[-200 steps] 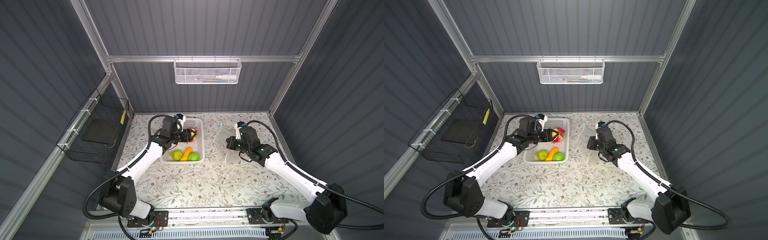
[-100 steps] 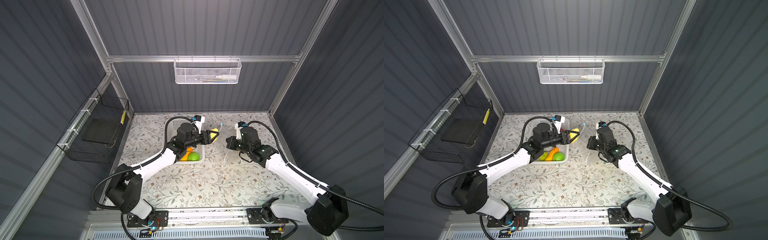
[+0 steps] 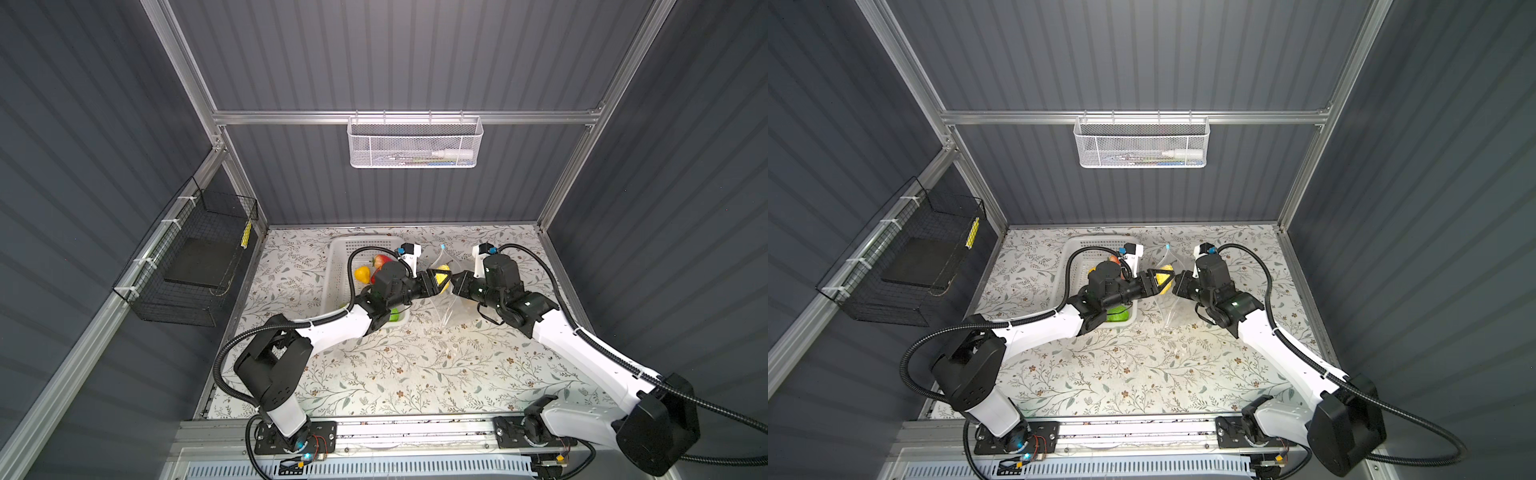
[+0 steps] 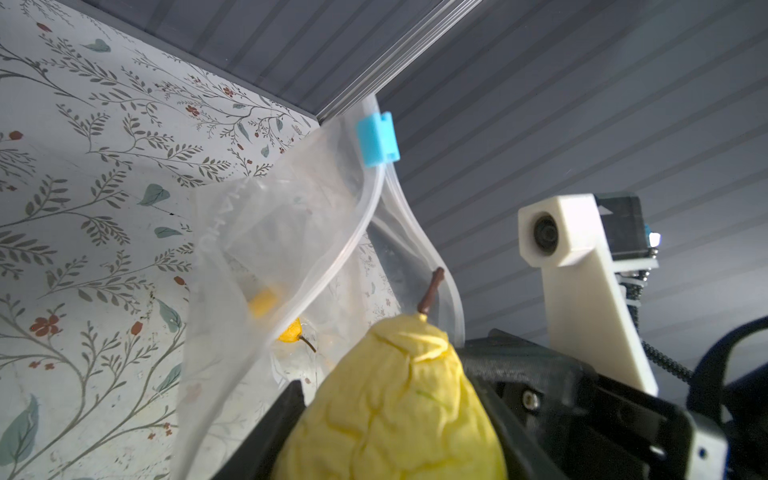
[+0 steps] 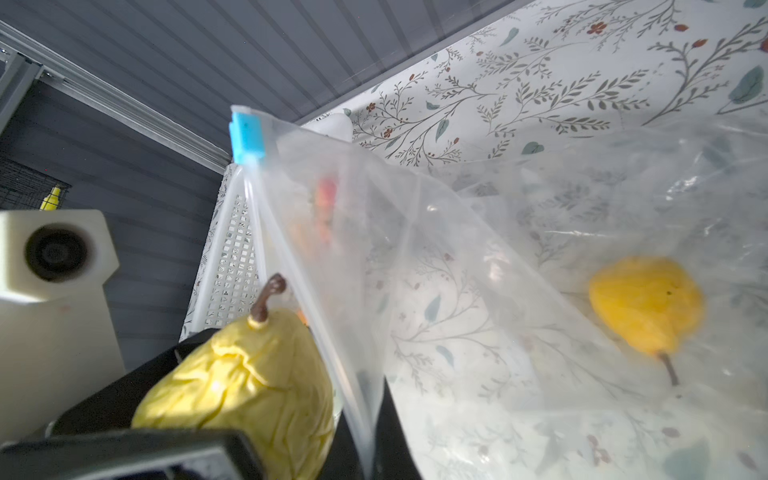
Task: Place the food in the zip-top bag and seal the zipper
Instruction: 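Insert the pear into the bag mouth and open the left gripper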
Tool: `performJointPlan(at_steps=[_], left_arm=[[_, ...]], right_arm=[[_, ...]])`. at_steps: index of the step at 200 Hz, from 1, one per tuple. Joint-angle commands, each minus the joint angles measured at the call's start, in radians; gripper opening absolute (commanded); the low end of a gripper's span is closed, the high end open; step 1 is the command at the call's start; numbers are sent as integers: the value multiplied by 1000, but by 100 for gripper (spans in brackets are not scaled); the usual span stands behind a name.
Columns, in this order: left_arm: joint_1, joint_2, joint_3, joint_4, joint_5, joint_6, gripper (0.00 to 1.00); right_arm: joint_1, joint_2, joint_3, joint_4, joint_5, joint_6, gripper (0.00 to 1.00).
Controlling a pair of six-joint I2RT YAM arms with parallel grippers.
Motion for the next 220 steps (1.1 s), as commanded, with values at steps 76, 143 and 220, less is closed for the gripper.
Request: performJointPlan(at_steps=[76,143,220], left_arm=[[-33,87,173,-391,-162,101,61],[-42,120,261,-518,-158,139,72],[-42,65,260,-545,-158,176,85]], right_arm=[[0,-37,-23,52,-56,28,0],[1,-4,-19,49,-75,22,0],[-2,-8,-10,13,-37,-13,0]])
